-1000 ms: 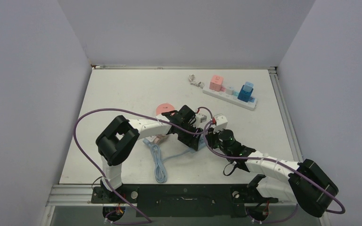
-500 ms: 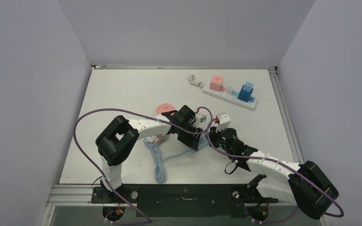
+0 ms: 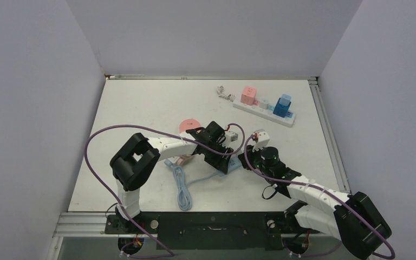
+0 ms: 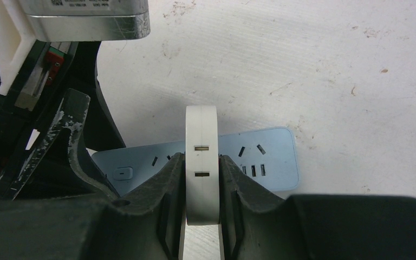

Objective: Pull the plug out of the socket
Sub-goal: Remove the plug from the socket.

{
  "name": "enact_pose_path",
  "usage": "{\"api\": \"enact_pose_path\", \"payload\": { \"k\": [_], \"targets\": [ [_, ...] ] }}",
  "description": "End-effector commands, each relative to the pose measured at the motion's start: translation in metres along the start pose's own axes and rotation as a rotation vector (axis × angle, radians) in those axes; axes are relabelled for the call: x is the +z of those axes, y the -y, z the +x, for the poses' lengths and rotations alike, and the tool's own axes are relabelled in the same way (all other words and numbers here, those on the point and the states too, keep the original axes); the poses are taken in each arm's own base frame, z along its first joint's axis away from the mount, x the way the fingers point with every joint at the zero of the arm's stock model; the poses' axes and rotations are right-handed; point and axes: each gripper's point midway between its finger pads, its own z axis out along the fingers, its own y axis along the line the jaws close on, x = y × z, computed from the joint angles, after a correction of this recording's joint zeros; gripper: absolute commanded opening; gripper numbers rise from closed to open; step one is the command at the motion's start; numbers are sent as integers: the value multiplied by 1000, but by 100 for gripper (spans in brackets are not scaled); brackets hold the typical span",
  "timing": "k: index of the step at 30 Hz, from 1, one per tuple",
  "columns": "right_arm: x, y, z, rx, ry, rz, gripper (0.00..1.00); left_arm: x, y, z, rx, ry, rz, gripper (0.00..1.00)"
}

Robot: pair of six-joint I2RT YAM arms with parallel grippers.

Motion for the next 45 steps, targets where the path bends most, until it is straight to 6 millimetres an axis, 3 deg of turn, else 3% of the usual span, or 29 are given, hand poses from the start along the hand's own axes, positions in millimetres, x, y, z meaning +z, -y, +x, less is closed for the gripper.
{"api": "enact_pose_path", "payload": {
  "k": [1,13,22,29,38,45],
  "targets": [
    [-2,-11,-32,-38,113,-2,5,6,-52,31,-96,-95,-192,0],
    [3,-38,-22,-188,85,29,5,3,-56,26,-117,-81,-182,0],
    [-2,-29,-29,-122,118,42,5,2,-61,28,-119,-88,-209,0],
    [-3,-1,-34,31,121,1,5,-1,-74,30,-101,-96,-285,0],
    [-1,-3,-33,9,109,-8,5,2,-73,34,-100,-113,-279,0],
    [-1,-19,-30,-102,110,41,5,3,-73,35,-102,-119,-276,0]
  ]
}}
